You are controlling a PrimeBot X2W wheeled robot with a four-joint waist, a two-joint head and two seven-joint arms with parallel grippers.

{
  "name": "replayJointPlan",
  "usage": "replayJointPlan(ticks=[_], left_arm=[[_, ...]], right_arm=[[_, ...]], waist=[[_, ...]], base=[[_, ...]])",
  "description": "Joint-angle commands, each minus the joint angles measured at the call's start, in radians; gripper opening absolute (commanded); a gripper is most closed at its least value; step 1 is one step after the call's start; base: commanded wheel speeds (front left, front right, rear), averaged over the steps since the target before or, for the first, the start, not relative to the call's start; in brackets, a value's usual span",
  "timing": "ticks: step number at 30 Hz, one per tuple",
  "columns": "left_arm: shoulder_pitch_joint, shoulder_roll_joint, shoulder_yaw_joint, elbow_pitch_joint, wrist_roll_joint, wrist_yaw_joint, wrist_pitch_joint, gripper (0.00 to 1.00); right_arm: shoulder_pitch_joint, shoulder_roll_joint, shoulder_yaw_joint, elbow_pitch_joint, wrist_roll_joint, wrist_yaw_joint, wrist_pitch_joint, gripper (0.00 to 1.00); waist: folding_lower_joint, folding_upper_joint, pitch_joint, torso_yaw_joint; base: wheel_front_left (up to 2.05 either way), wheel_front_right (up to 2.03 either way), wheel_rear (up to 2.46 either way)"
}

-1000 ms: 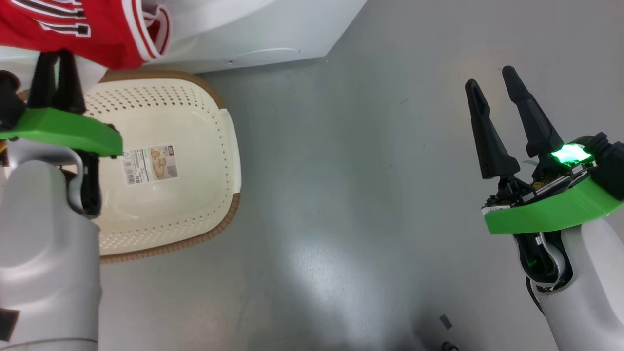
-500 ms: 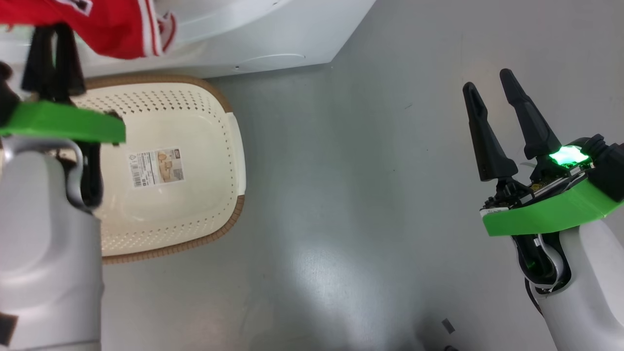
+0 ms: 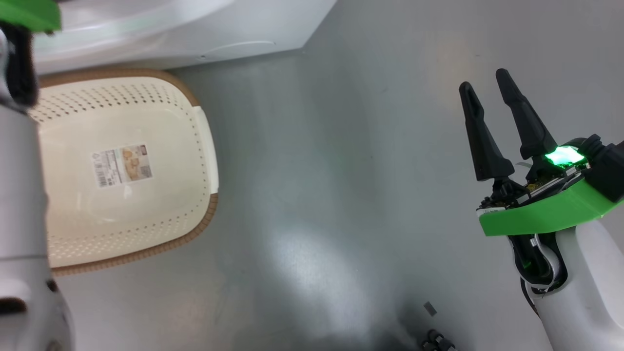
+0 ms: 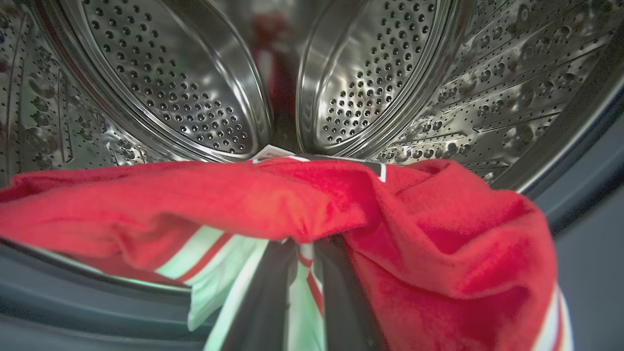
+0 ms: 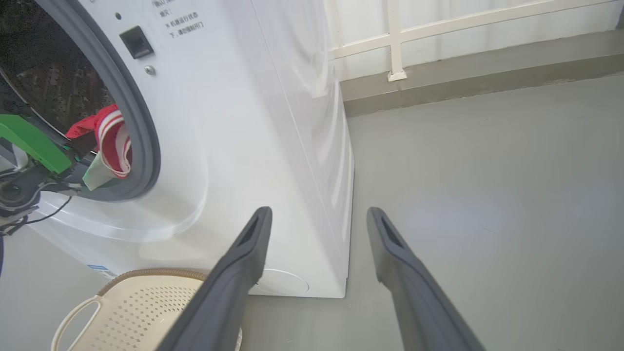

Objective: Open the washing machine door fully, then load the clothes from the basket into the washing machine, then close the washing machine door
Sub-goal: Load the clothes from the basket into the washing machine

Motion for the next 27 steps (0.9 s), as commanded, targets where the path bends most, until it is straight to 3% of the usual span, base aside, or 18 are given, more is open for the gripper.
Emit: replayJointPlan(ticks=[1, 13, 20, 21, 22, 27], left_arm=[[-0.055, 0.056, 0.008, 0.012, 0.006, 0.008, 0.007, 0.00], [-0.306, 0.112, -0.008, 0.191, 0.045, 0.064, -0.075, 0.00], [-0.335, 0.095, -0.040, 0.197, 0.079, 0.094, -0.100, 0.00], [-0.333, 0.091, -0.041, 0.213, 0.077, 0.097, -0.100, 0.45], [-0.332, 0.087, -0.042, 0.233, 0.075, 0.099, -0.099, 1.00], [-0.346, 0.078, -0.051, 0.327, 0.065, 0.090, -0.082, 1.00]], right_arm=[[0.019, -0.006, 0.009, -0.024, 0.006, 0.002, -0.005, 1.00], [0.025, -0.005, -0.005, -0.031, 0.004, 0.002, -0.005, 1.00], [0.033, -0.004, -0.015, -0.030, 0.000, 0.002, -0.005, 1.00], [0.033, -0.003, -0.013, -0.029, 0.000, 0.002, -0.005, 1.00], [0.031, -0.003, -0.010, -0.028, 0.000, 0.002, -0.005, 1.00], [0.023, -0.005, -0.005, -0.025, -0.001, 0.002, -0.005, 1.00]], waist=[[0.0000, -0.0001, 0.036, -0.031], [0.0000, -0.0001, 0.083, -0.081], [0.0000, -0.0001, 0.090, -0.076], [0.0000, -0.0001, 0.090, -0.075], [0.0000, -0.0001, 0.089, -0.073], [0.0000, -0.0001, 0.082, -0.064]], base=[[0.00, 0.00, 0.00], [0.00, 0.00, 0.00], [0.00, 0.00, 0.00], [0.00, 0.00, 0.00], [0.00, 0.00, 0.00], [0.00, 0.00, 0.00]])
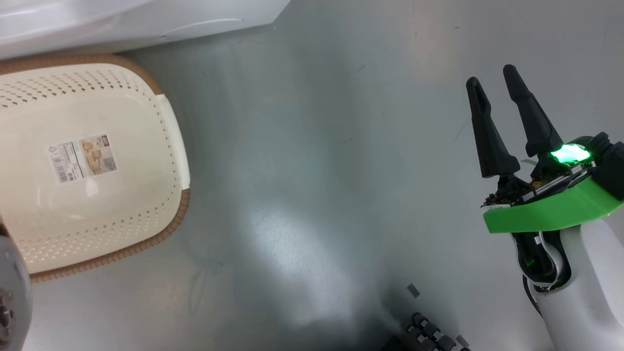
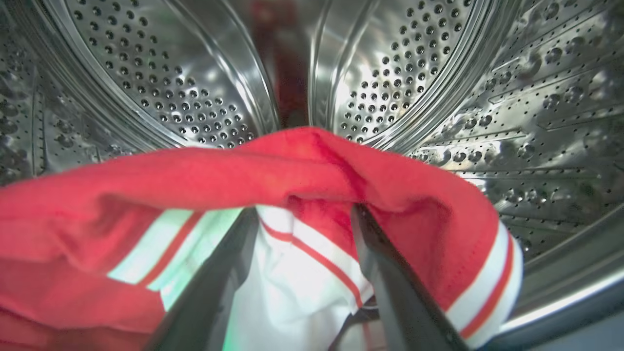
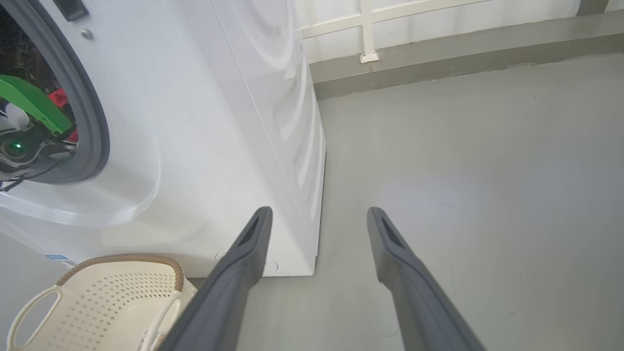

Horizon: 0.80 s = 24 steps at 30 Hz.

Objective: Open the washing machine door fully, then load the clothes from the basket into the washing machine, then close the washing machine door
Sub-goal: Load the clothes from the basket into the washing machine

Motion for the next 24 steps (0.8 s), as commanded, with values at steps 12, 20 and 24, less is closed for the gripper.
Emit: replayJointPlan(ticks=[12, 20, 24], left_arm=[[0.020, 0.057, -0.020, 0.086, -0.010, -0.024, -0.013, 1.00], [0.113, 0.057, -0.024, 0.023, -0.018, -0.036, -0.015, 1.00], [0.173, 0.051, -0.020, -0.027, -0.023, -0.037, -0.015, 1.00]], right_arm=[[0.008, 0.000, 0.038, -0.005, 0.004, 0.002, -0.005, 1.00], [0.017, 0.004, 0.037, 0.004, 0.010, 0.002, -0.005, 1.00], [0.019, 0.005, 0.040, 0.006, 0.011, 0.002, -0.005, 1.00]], waist=[[0.0000, 0.0000, -0.065, 0.010], [0.0000, 0.0000, -0.111, 0.023], [0.0000, 0.0000, -0.131, 0.031]], base=[[0.00, 0.00, 0.00], [0.00, 0.00, 0.00], [0.00, 0.00, 0.00]])
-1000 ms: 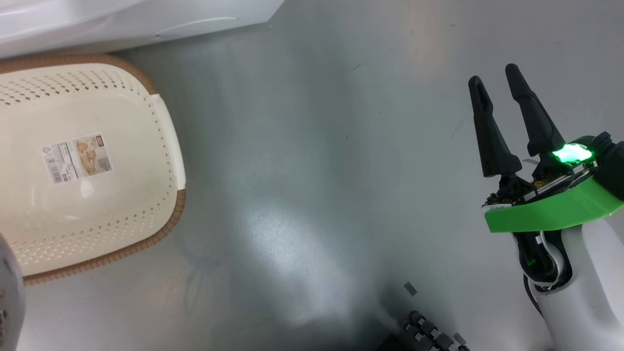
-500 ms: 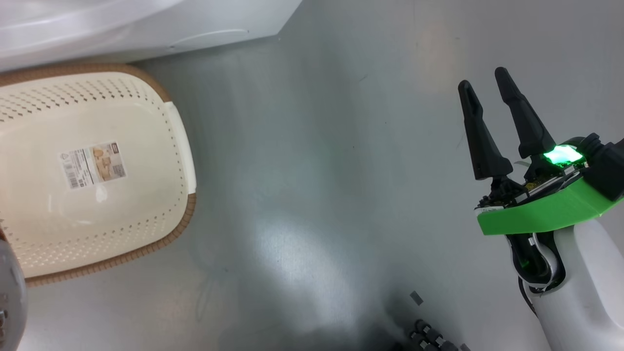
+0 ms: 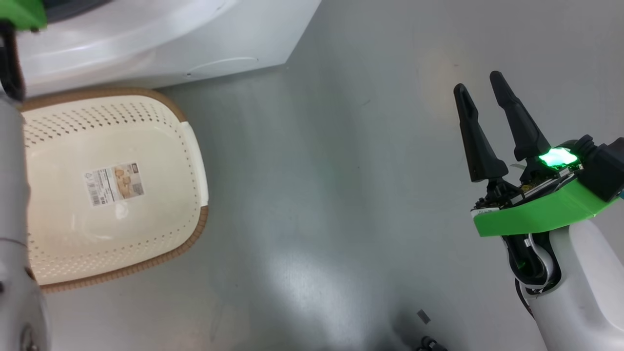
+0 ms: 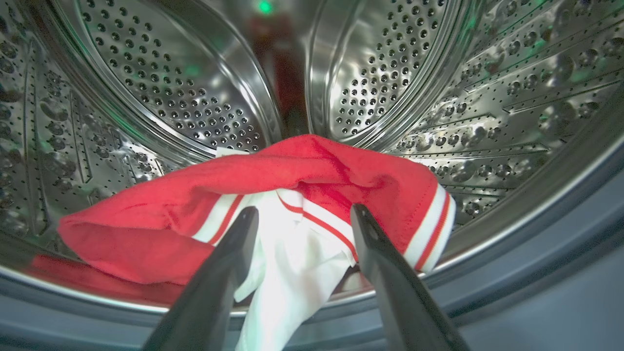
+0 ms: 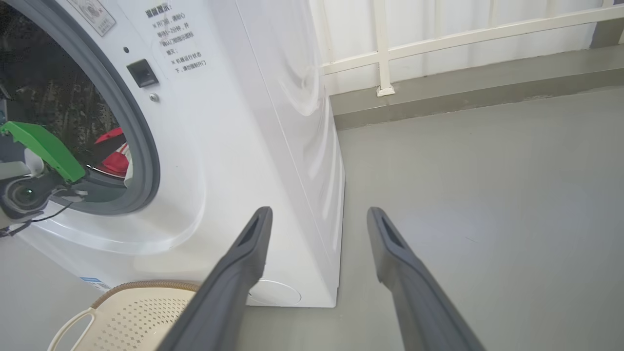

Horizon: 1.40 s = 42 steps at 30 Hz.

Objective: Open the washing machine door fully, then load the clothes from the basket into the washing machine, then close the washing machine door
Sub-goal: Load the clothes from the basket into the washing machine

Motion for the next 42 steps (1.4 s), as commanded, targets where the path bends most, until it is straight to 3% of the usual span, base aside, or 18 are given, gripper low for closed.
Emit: replayJointPlan(ticks=[1, 42], left_arm=[[0.043, 0.033, 0.007, -0.043, -0.014, -0.007, -0.008, 1.00], [0.825, -0.091, 0.057, -0.636, -0.058, -0.040, -0.008, 1.00]], right_arm=[[0.024, -0.004, 0.017, -0.018, 0.011, 0.002, -0.005, 1.00], [0.133, -0.042, 0.048, 0.047, 0.022, 0.002, -0.005, 1.00]], waist=[[-0.0001, -0.0001, -0.021, 0.011], [-0.0001, -0.0001, -0.395, 0.157]], base=[[0.00, 0.00, 0.00], [0.00, 0.00, 0.00]])
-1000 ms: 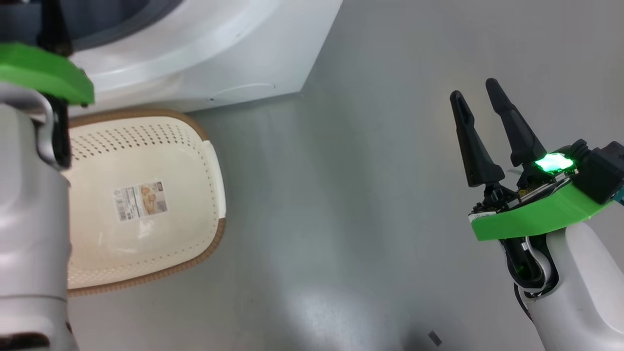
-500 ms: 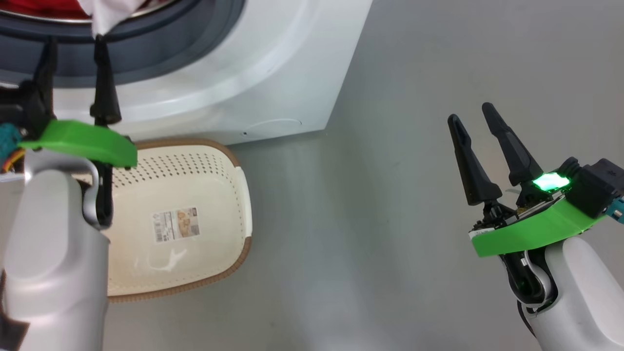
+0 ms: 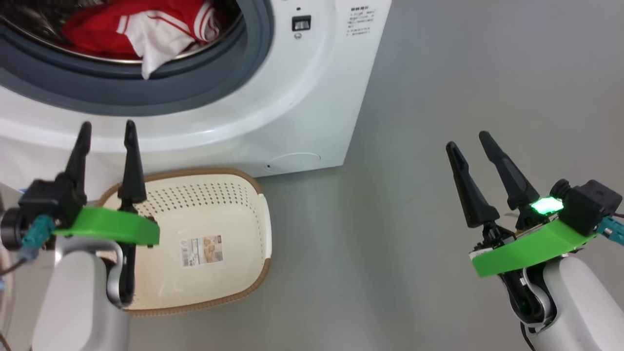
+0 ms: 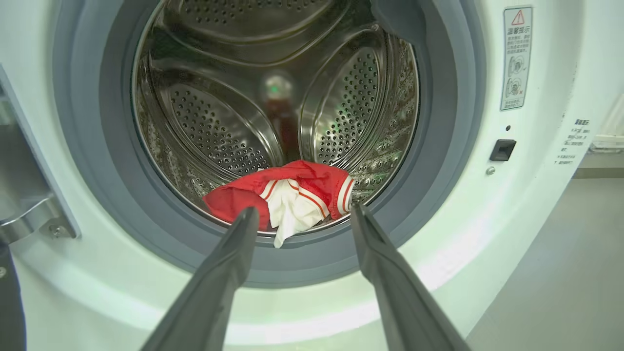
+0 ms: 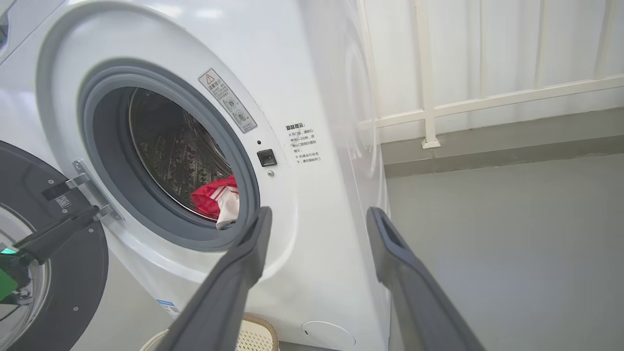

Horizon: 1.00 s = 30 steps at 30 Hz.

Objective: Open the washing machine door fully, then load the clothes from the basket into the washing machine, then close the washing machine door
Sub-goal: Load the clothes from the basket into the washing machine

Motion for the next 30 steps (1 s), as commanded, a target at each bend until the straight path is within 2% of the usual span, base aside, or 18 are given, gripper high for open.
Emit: replayJointPlan(ticks=[1, 18, 30], left_arm=[[0.017, 0.023, 0.031, -0.036, -0.008, -0.006, -0.005, 1.00], [0.330, -0.003, 0.077, -0.233, -0.046, 0.019, -0.005, 1.00], [0.447, -0.018, 0.064, -0.315, -0.051, 0.035, -0.005, 1.00]], right_arm=[[0.023, -0.011, 0.020, -0.019, 0.011, 0.002, -0.005, 1.00], [0.097, -0.021, 0.044, 0.008, 0.016, 0.002, -0.005, 1.00], [0.143, -0.025, 0.040, 0.017, 0.012, 0.002, -0.005, 1.00]], waist=[[0.0000, 0.0000, -0.032, 0.021], [0.0000, 0.0000, -0.156, 0.053], [0.0000, 0.0000, -0.202, 0.074]], base=[[0.00, 0.00, 0.00], [0.00, 0.00, 0.00], [0.00, 0.00, 0.00]])
